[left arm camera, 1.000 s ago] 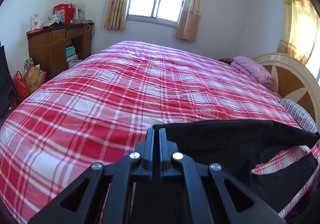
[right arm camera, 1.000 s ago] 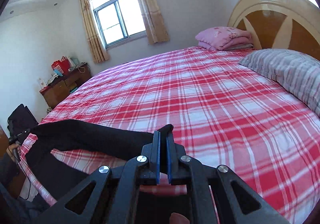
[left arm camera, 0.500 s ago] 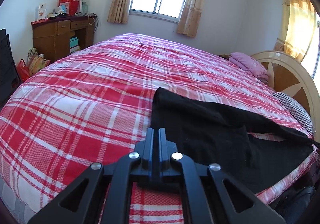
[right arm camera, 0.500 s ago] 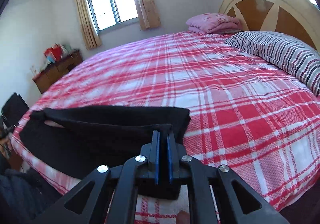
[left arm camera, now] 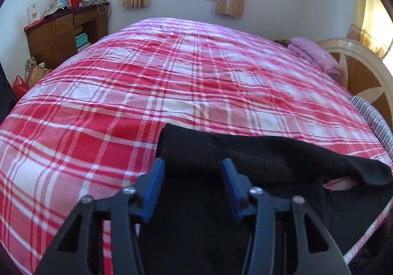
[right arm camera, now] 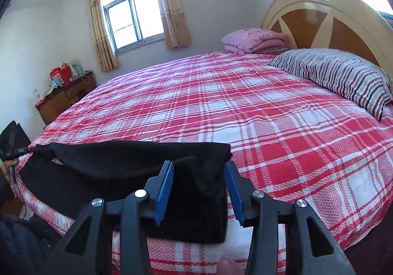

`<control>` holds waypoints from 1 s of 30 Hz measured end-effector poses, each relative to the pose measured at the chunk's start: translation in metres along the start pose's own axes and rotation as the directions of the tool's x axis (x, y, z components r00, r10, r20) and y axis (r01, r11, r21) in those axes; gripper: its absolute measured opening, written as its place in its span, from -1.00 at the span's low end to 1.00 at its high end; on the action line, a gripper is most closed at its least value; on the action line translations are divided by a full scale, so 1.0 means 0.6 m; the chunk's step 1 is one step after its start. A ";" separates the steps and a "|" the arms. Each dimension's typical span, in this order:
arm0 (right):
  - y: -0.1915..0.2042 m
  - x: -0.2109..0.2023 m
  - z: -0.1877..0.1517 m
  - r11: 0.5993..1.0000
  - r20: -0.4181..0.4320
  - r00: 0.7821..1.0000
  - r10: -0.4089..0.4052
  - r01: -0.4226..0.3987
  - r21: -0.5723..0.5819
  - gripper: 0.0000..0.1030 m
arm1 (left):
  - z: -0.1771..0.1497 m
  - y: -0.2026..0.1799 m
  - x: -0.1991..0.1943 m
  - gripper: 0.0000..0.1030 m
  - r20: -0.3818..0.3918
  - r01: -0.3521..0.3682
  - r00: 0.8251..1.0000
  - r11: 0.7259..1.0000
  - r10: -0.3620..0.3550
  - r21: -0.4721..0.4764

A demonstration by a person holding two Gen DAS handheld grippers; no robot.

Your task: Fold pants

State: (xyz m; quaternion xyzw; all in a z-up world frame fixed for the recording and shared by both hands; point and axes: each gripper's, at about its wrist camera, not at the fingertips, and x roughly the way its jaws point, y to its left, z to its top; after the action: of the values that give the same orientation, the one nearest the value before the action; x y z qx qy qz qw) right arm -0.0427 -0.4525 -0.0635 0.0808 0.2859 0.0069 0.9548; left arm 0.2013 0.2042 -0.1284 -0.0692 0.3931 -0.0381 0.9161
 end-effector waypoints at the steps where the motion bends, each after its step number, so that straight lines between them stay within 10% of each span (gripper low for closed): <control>1: 0.012 -0.001 0.000 1.000 0.004 1.000 0.001 0.000 -0.020 -0.12 | 0.002 0.001 0.007 -0.27 -0.013 -0.011 1.000 1.000 0.011 -0.002; 3: 0.035 -0.001 0.000 0.998 0.007 1.000 0.005 -0.005 -0.058 -0.12 | 0.006 0.000 0.019 -0.83 -0.038 -0.028 0.999 1.000 0.028 -0.001; 7: 0.082 -0.005 0.005 0.991 0.023 0.999 0.021 -0.018 -0.135 -0.12 | 0.008 -0.009 0.010 -0.96 -0.044 -0.078 0.996 0.996 0.079 0.031; 17: 0.212 0.016 0.007 0.946 -0.010 0.986 0.166 -0.162 -0.282 -0.12 | 0.009 0.024 -0.071 -0.95 0.044 -0.069 0.997 0.998 0.068 0.011; 22: 0.272 0.041 0.005 0.917 -0.043 0.972 0.230 -0.231 -0.325 -0.12 | 0.009 0.030 -0.026 0.12 0.015 -0.063 0.998 0.997 0.064 -0.034; 27: 0.308 0.058 -0.007 0.895 -0.085 0.962 0.260 -0.273 -0.352 -0.12 | 0.007 0.002 0.012 0.06 -0.008 -0.047 0.999 0.999 0.047 0.001; 30: 0.319 0.065 -0.018 0.893 -0.100 0.958 0.270 -0.288 -0.347 -0.12 | 0.007 -0.001 0.026 -0.48 -0.045 -0.087 0.995 0.996 0.087 0.010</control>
State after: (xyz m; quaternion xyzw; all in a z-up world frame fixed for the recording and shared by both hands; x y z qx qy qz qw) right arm -0.0092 -0.2595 -0.0632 -0.0545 0.2888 0.1975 0.9352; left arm 0.2150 0.2019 -0.1363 -0.0472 0.4163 -0.0013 0.9080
